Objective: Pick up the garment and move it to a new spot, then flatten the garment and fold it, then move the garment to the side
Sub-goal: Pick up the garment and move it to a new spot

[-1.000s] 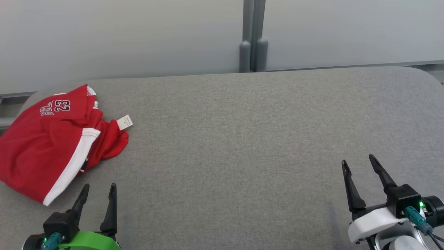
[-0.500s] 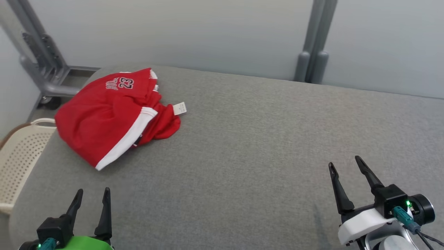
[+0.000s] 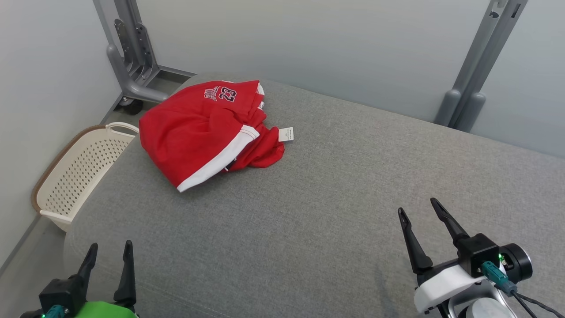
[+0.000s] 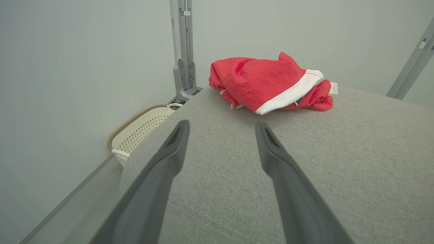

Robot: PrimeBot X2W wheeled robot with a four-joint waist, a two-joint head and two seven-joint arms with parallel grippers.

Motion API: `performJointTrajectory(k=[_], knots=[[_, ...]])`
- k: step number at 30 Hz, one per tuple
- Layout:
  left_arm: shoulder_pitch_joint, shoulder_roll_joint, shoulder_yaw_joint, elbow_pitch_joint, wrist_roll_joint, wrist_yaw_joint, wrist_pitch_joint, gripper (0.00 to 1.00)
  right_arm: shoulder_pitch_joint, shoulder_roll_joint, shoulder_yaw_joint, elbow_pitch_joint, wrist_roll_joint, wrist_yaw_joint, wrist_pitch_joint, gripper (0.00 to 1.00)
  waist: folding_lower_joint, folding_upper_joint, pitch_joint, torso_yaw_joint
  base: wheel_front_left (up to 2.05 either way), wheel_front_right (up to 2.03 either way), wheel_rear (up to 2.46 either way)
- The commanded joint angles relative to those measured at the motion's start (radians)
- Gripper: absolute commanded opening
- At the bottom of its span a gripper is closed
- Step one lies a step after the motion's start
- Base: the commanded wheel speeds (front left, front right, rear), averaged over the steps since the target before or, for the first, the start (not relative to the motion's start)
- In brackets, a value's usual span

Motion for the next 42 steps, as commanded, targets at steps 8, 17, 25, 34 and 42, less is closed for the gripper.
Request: performJointTrajectory(k=[8, 17, 25, 34, 42], knots=[[-0.187, -0.024, -0.065, 0.088, -0.088, -0.003, 0.051, 1.00, -0.004, -0.040, -0.022, -0.036, -0.009, 0.000, -0.003, 1.00, 0.0000, 0.0073, 0.108, -0.019, 0.00, 0.00, 0.00], [-0.602, -0.060, -0.068, 0.318, -0.261, 0.010, 0.344, 1.00, -0.096, -0.127, -0.005, -0.093, -0.040, 0.000, -0.003, 1.00, 0.0000, 0.0073, 0.363, -0.055, 0.00, 0.00, 0.00], [-0.780, -0.016, -0.040, 0.540, -0.293, 0.060, 0.483, 1.00, -0.134, -0.132, -0.010, -0.116, -0.046, 0.000, -0.003, 1.00, 0.0000, 0.0073, 0.456, -0.124, 0.00, 0.00, 0.00], [-0.850, 0.010, -0.063, 0.701, -0.268, 0.071, 0.478, 0.00, -0.150, -0.113, -0.040, -0.123, -0.049, 0.000, -0.003, 1.00, 0.0000, 0.0073, 0.474, -0.167, 0.00, 0.00, 0.00], [-0.844, 0.036, -0.112, 0.722, -0.226, 0.048, 0.450, 0.00, -0.091, -0.081, -0.068, -0.105, -0.032, 0.000, -0.003, 1.00, 0.0000, 0.0073, 0.383, -0.136, 0.00, 0.00, 0.00]])
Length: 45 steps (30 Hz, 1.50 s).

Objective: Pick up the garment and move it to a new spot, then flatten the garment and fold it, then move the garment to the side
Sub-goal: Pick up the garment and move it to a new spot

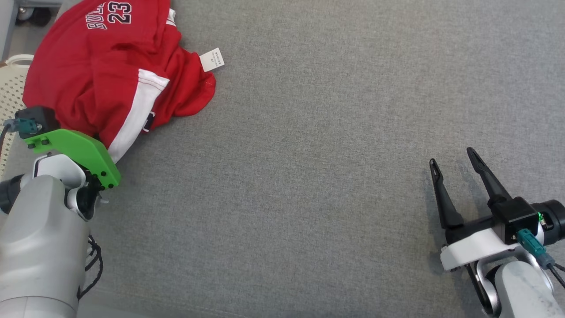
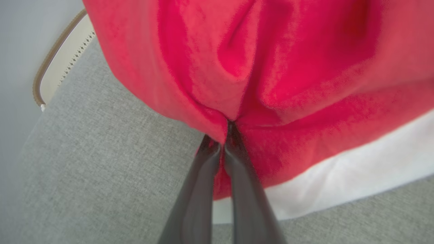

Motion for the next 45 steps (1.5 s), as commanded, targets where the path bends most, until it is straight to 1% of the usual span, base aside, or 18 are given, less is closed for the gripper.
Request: performJointTrajectory(k=[1, 7, 9, 11, 13, 15, 20, 21, 24, 25, 26, 28, 31, 33, 36, 37, 42, 45], knots=[[-0.003, 0.013, -0.005, -0.008, 0.009, -0.005, -0.008, 0.00, 0.016, 0.003, -0.002, 0.003, 0.003, 0.000, -0.003, 1.00, -0.0001, 0.0074, -0.063, 0.035, 0.00, 0.00, 0.00], [-0.032, 0.082, -0.039, -0.084, 0.042, -0.018, 0.024, 0.00, 0.041, 0.036, 0.013, 0.012, 0.018, 0.000, -0.003, 1.00, -0.0001, 0.0074, -0.142, 0.048, 0.00, 0.00, 0.00], [-0.046, 0.109, -0.049, -0.133, 0.052, -0.020, 0.051, 0.00, 0.046, 0.048, 0.012, 0.013, 0.020, 0.000, -0.003, 1.00, -0.0001, 0.0074, -0.159, 0.045, 0.00, 0.00, 0.00], [-0.053, 0.131, -0.044, -0.185, 0.032, -0.027, 0.093, 0.00, 0.048, 0.056, 0.015, 0.015, 0.024, 0.000, -0.003, 1.00, -0.0001, 0.0074, -0.173, 0.036, 0.00, 0.00, 0.00], [-0.064, 0.173, -0.041, -0.246, 0.030, -0.031, 0.137, 0.00, 0.047, 0.065, 0.019, 0.015, 0.028, 0.000, -0.003, 1.00, -0.0001, 0.0074, -0.182, 0.019, 0.00, 0.00, 0.00], [-0.076, 0.200, -0.033, -0.315, 0.018, -0.032, 0.182, 0.00, 0.048, 0.077, 0.019, 0.015, 0.030, 0.000, -0.003, 1.00, -0.0001, 0.0074, -0.188, 0.000, 0.00, 0.00, 0.00], [-0.083, 0.270, -0.020, -0.509, 0.004, -0.014, 0.295, 0.00, 0.059, 0.098, 0.020, 0.022, 0.040, 0.000, -0.003, 1.00, -0.0001, 0.0074, -0.203, -0.056, 0.00, 0.00, 0.00], [-0.084, 0.281, -0.017, -0.548, 0.003, -0.012, 0.315, 0.00, 0.058, 0.101, 0.021, 0.022, 0.042, 0.000, -0.003, 1.00, -0.0001, 0.0074, -0.205, -0.068, 0.00, 0.00, 0.00], [-0.081, 0.289, -0.017, -0.668, -0.016, -0.006, 0.381, 0.00, 0.067, 0.107, 0.014, 0.023, 0.046, 0.000, -0.003, 1.00, -0.0001, 0.0074, -0.213, -0.102, 0.00, 0.00, 0.00], [-0.074, 0.299, -0.025, -0.740, -0.014, 0.003, 0.420, 0.00, 0.072, 0.111, 0.009, 0.023, 0.047, 0.000, -0.003, 1.00, -0.0001, 0.0074, -0.216, -0.122, 0.00, 0.00, 0.00], [-0.071, 0.301, -0.028, -0.772, -0.015, 0.007, 0.437, 0.00, 0.072, 0.113, 0.010, 0.023, 0.049, 0.000, -0.003, 1.00, -0.0001, 0.0074, -0.216, -0.131, 0.00, 0.00, 0.00], [-0.058, 0.291, -0.040, -0.829, -0.028, 0.008, 0.466, 0.00, 0.069, 0.115, 0.011, 0.024, 0.051, 0.000, -0.003, 1.00, -0.0001, 0.0074, -0.218, -0.151, 0.00, 0.00, 0.00], [-0.046, 0.256, -0.064, -0.915, -0.046, 0.009, 0.498, 0.00, 0.065, 0.116, 0.006, 0.023, 0.054, 0.000, -0.003, 1.00, -0.0001, 0.0074, -0.218, -0.177, 0.00, 0.00, 0.00], [-0.039, 0.228, -0.090, -0.969, -0.061, 0.006, 0.516, 0.00, 0.061, 0.118, 0.008, 0.023, 0.056, 0.000, -0.003, 1.00, -0.0001, 0.0074, -0.218, -0.194, 0.00, 0.00, 0.00], [-0.026, 0.168, -0.132, -1.039, -0.090, 0.006, 0.536, 0.00, 0.056, 0.118, 0.007, 0.024, 0.060, 0.000, -0.003, 1.00, -0.0001, 0.0074, -0.219, -0.221, 0.00, 0.00, 0.00], [-0.026, 0.168, -0.132, -1.039, -0.090, 0.006, 0.536, 0.00, 0.056, 0.118, 0.007, 0.024, 0.060, 0.000, -0.003, 1.00, -0.0001, 0.0074, -0.219, -0.221, 0.00, 0.00, 0.00], [-0.009, 0.058, -0.218, -1.131, -0.107, 0.017, 0.544, 0.00, 0.042, 0.120, -0.002, 0.016, 0.084, 0.000, -0.003, 1.00, -0.0001, 0.0074, -0.223, -0.276, 0.00, 0.00, 0.00], [0.007, -0.021, -0.269, -1.154, -0.120, 0.034, 0.534, 0.00, 0.036, 0.120, -0.003, 0.014, 0.099, 0.000, -0.003, 1.00, -0.0001, 0.0074, -0.226, -0.318, 0.00, 0.00, 0.00]])
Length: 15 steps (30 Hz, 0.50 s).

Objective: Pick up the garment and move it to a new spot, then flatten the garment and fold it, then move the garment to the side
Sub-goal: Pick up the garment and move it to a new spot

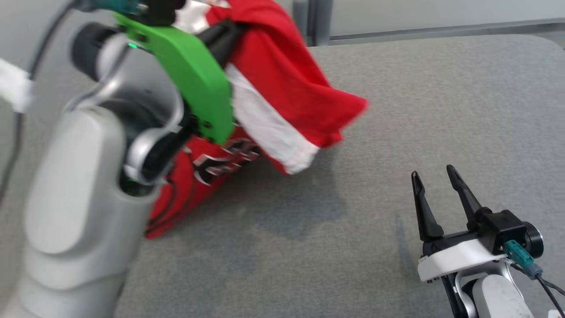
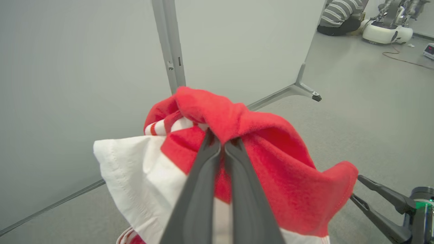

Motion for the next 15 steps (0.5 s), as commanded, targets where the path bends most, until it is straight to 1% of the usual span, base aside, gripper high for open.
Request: performJointTrajectory(k=[1, 5, 8, 11, 15], knots=[[0.020, -0.017, -0.010, 0.000, 0.001, 0.015, -0.011, 0.00, -0.011, -0.002, -0.004, -0.004, 0.014, 0.000, -0.003, 1.00, 0.0000, 0.0073, -0.005, -0.057, 0.00, 0.00, 0.00], [0.068, -0.072, -0.059, 0.068, 0.037, 0.038, -0.064, 0.00, -0.017, -0.002, 0.005, -0.009, 0.033, 0.000, -0.003, 1.00, 0.0000, 0.0073, 0.012, -0.121, 0.00, 0.00, 0.00], [0.109, -0.110, -0.091, 0.146, 0.047, 0.042, -0.122, 0.00, -0.011, -0.003, 0.003, -0.004, 0.040, 0.000, -0.003, 1.00, 0.0000, 0.0073, 0.026, -0.162, 0.00, 0.00, 0.00], [0.147, -0.135, -0.127, 0.242, 0.055, 0.032, -0.194, 0.00, -0.002, -0.002, -0.006, 0.001, 0.047, 0.000, -0.003, 1.00, 0.0000, 0.0073, 0.039, -0.195, 0.00, 0.00, 0.00], [0.180, -0.149, -0.156, 0.352, 0.068, 0.014, -0.293, 0.00, 0.005, -0.002, -0.009, -0.001, 0.054, 0.000, -0.003, 1.00, 0.0000, 0.0073, 0.050, -0.227, 0.00, 0.00, 0.00]])
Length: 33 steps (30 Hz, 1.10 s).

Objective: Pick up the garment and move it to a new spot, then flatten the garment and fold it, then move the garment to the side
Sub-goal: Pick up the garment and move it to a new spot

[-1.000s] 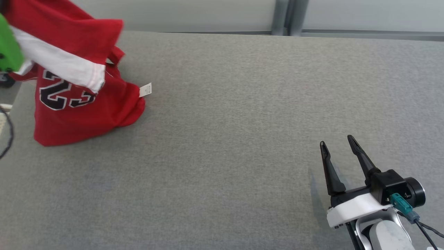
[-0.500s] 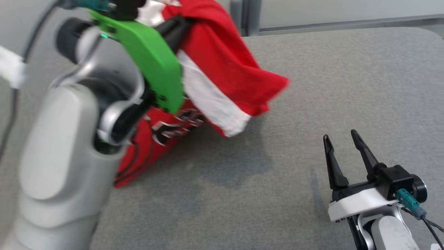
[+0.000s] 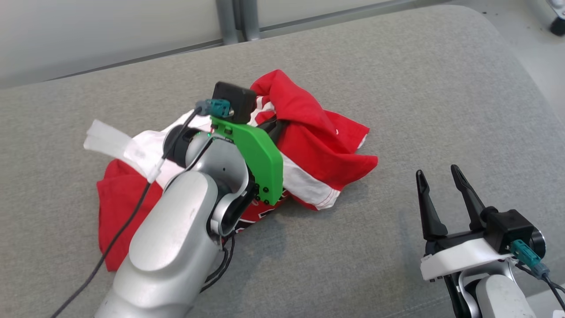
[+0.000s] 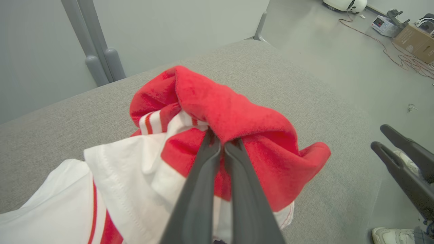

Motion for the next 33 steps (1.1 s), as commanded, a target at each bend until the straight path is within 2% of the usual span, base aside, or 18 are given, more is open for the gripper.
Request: performJointTrajectory(k=[1, 2, 3, 4, 7, 10, 14, 21, 22, 25, 29, 33], knots=[[0.014, 0.000, 0.002, 0.023, 0.002, -0.005, -0.032, 0.19, 0.011, -0.002, -0.004, -0.002, 0.005, 0.000, -0.003, 1.00, 0.0000, 0.0073, 0.022, -0.038, 0.00, 0.00, 0.00], [0.019, -0.002, 0.000, 0.041, 0.003, -0.009, -0.055, 0.47, 0.012, -0.002, -0.007, -0.002, 0.004, 0.000, -0.003, 1.00, 0.0000, 0.0073, 0.022, -0.040, 0.00, 0.00, 0.00], [0.029, -0.005, 0.001, 0.056, -0.006, -0.012, -0.074, 0.97, 0.014, -0.002, -0.011, -0.002, 0.003, 0.000, -0.003, 1.00, 0.0000, 0.0073, 0.021, -0.040, 0.00, 0.00, 0.00], [0.040, -0.006, 0.005, 0.068, -0.016, -0.016, -0.091, 1.00, 0.015, -0.002, -0.013, -0.002, 0.001, 0.000, -0.003, 1.00, 0.0000, 0.0073, 0.019, -0.040, 0.00, 0.00, 0.00], [0.069, 0.004, 0.013, 0.082, -0.024, -0.018, -0.124, 1.00, 0.022, -0.002, -0.024, -0.001, -0.005, 0.000, -0.003, 1.00, 0.0000, 0.0073, 0.011, -0.035, 0.00, 0.00, 0.00], [0.114, 0.046, 0.017, 0.064, -0.016, -0.003, -0.117, 1.00, 0.033, -0.002, -0.030, -0.006, -0.012, 0.000, -0.003, 1.00, 0.0000, 0.0073, 0.000, -0.020, 0.00, 0.00, 0.00], [0.164, 0.134, 0.017, 0.007, -0.008, 0.018, -0.033, 1.00, 0.044, -0.002, -0.036, -0.010, -0.031, 0.000, -0.003, 1.00, 0.0000, 0.0073, -0.011, 0.008, 0.00, 0.00, 0.00], [0.219, 0.310, 0.100, -0.045, -0.020, 0.083, 0.070, 1.00, 0.052, -0.002, -0.026, 0.000, -0.042, 0.000, -0.003, 1.00, 0.0000, 0.0073, -0.022, 0.037, 0.00, 0.00, 0.00], [0.219, 0.310, 0.100, -0.045, -0.020, 0.083, 0.070, 1.00, 0.052, -0.002, -0.026, 0.000, -0.042, 0.000, -0.003, 1.00, 0.0000, 0.0073, -0.022, 0.037, 0.00, 0.00, 0.00], [0.239, 0.364, 0.138, -0.025, -0.041, 0.101, 0.110, 1.00, 0.050, -0.002, -0.018, 0.003, -0.044, 0.000, -0.003, 1.00, 0.0000, 0.0073, -0.019, 0.041, 0.00, 0.00, 0.00], [0.237, 0.394, 0.166, 0.012, -0.072, 0.100, 0.140, 1.00, 0.038, -0.002, -0.012, 0.003, -0.048, 0.000, -0.003, 1.00, 0.0000, 0.0073, -0.003, 0.042, 0.00, 0.00, 0.00], [0.220, 0.376, 0.166, 0.043, -0.083, 0.107, 0.141, 1.00, 0.029, -0.002, -0.004, 0.008, -0.053, 0.000, -0.003, 1.00, 0.0000, 0.0073, 0.013, 0.039, 0.00, 0.00, 0.00]])
